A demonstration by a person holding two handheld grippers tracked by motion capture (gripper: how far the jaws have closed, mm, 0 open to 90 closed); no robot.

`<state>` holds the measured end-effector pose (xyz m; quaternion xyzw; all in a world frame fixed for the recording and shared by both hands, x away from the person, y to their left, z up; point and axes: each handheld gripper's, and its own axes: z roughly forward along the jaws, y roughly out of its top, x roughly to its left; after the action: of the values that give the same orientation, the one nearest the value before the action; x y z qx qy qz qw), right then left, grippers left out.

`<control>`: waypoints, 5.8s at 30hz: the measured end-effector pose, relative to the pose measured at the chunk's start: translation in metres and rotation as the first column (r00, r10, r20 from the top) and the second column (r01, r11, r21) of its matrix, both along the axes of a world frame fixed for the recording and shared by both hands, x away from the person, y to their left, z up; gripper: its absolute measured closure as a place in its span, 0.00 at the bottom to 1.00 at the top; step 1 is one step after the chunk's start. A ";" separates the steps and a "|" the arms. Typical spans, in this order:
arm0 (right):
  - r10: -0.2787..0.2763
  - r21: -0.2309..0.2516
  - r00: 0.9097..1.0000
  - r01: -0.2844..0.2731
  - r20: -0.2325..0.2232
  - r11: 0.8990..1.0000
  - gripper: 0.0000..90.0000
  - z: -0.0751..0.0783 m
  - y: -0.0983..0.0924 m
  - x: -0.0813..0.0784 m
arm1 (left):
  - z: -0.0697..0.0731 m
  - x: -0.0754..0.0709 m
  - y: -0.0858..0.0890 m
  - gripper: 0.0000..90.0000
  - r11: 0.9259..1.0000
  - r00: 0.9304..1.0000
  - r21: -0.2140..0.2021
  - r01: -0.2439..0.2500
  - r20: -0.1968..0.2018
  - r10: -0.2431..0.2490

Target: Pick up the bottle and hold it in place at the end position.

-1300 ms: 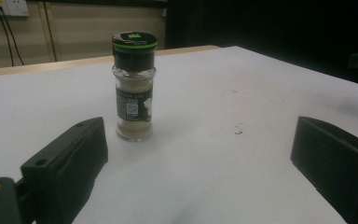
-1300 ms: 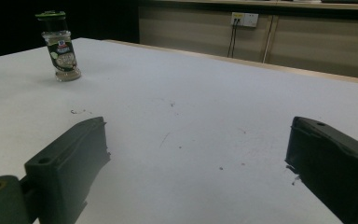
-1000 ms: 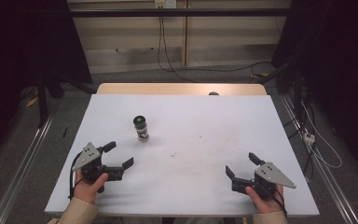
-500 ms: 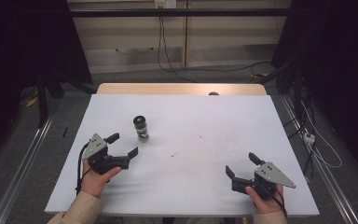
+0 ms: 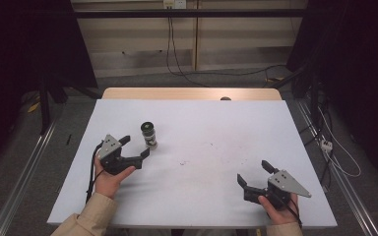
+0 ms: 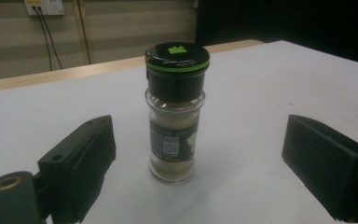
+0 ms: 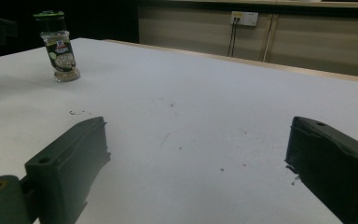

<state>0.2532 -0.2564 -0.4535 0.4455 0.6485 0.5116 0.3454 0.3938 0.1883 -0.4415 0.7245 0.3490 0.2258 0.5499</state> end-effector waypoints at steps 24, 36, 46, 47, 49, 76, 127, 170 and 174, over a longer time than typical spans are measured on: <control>0.007 0.004 1.000 -0.007 0.002 1.000 0.05 0.000 0.000 0.001 | -0.012 0.037 -0.025 0.20 0.995 0.997 0.077 -0.066 -0.033 0.069; 0.000 0.004 1.000 0.000 0.005 1.000 0.05 0.001 -0.002 0.001 | -0.017 0.046 -0.036 0.35 0.994 0.997 0.095 -0.055 -0.049 0.060; 0.003 0.005 1.000 -0.003 0.003 1.000 0.05 0.000 -0.002 0.001 | -0.018 0.049 -0.040 0.45 0.992 0.997 0.121 -0.046 -0.054 0.053; 0.004 0.005 1.000 -0.004 0.003 1.000 0.05 0.000 -0.002 0.001 | -0.018 0.050 -0.040 0.47 0.992 0.997 0.117 -0.047 -0.058 0.054; 0.004 0.004 1.000 -0.004 0.004 1.000 0.05 0.000 -0.002 0.001 | -0.017 0.051 -0.039 0.49 0.993 0.997 0.112 -0.044 -0.054 0.050; 0.002 0.010 1.000 -0.002 0.006 1.000 0.05 0.001 -0.002 0.001 | -0.013 0.049 -0.056 0.59 0.996 0.998 0.087 0.032 -0.053 -0.028; 0.013 0.015 1.000 -0.013 0.004 1.000 0.05 0.001 -0.001 0.002 | -0.005 0.053 -0.110 0.59 0.983 0.991 0.122 0.134 -0.040 -0.130; 0.018 0.026 1.000 -0.018 0.001 0.999 0.05 0.001 -0.002 0.001 | -0.009 0.054 -0.137 0.59 0.976 0.984 0.124 0.176 -0.045 -0.172; 0.021 0.028 1.000 -0.021 0.002 0.999 0.05 0.001 -0.001 0.001 | -0.008 0.054 -0.139 0.59 0.976 0.984 0.126 0.179 -0.041 -0.175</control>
<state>0.2543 -0.2577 -0.4526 0.4430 0.6457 0.5244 0.3343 0.4477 0.0494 -0.4499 0.7900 0.2758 0.1873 0.5145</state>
